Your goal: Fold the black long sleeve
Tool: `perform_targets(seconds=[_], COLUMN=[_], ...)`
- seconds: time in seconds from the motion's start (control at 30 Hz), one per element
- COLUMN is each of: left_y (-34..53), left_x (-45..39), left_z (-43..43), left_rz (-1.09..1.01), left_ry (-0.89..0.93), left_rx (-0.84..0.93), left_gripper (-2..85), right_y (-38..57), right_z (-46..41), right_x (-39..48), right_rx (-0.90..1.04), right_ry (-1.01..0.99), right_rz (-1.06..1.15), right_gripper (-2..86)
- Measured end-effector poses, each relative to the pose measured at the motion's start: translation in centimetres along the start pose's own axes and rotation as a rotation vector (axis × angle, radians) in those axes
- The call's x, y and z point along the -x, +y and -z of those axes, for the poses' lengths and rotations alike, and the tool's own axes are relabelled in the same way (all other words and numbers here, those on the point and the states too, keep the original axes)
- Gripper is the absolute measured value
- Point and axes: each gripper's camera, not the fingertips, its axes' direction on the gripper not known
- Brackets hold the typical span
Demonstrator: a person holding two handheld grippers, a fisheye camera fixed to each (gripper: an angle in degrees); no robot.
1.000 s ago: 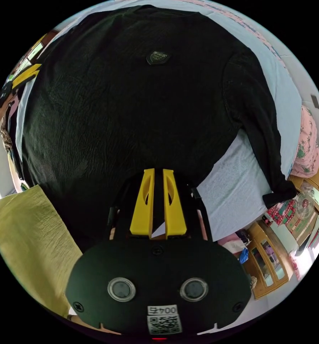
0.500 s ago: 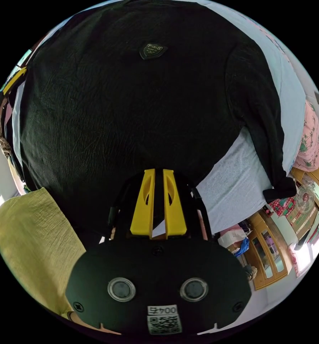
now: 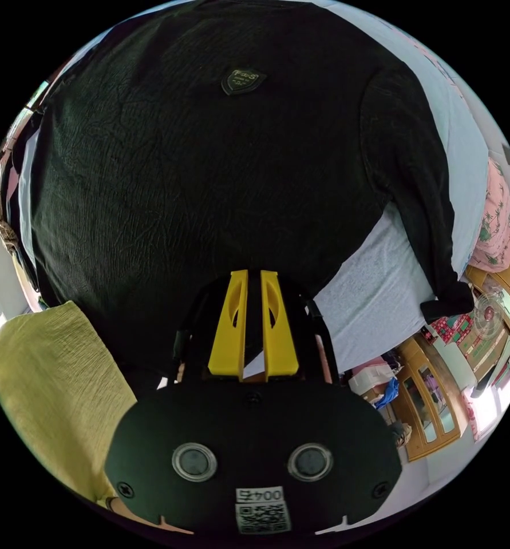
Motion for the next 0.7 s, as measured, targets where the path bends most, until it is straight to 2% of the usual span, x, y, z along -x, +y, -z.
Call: perform_targets(seconds=[0.07,0.2,0.3,0.37,0.6,0.7], left_y=[-1.1,-1.8,-1.3,-1.1,0.2,-0.3], left_x=[0.9,0.6,-0.2,0.8,6.9,7.8], left_z=[-3.7,-8.6,-10.6,-11.3,-11.8,-8.8], left_rz=[0.029,0.013,-0.071,-0.061,0.023,0.043], left_ry=[0.055,0.008,-0.086,-0.230,-0.220,-0.222], left_rx=[0.058,0.163,0.204,0.263,0.248,0.143], left_gripper=[8.2,5.7,1.6,0.7,0.1,0.2], right_y=[-0.2,-0.2,0.3,0.7,1.8,1.9], right_z=[-0.4,-0.8,-1.0,-1.0,-0.4,0.2], right_x=[0.0,0.0,-0.1,-0.1,0.5,0.8], right_rx=[0.003,-0.007,-0.030,-0.053,-0.087,-0.072], right_ry=[-0.001,-0.006,-0.016,-0.014,0.012,0.029], right_rz=[-0.001,-0.009,-0.020,-0.020,0.010,0.024], right_gripper=[5.2,5.2,5.2,5.2,5.6,5.6])
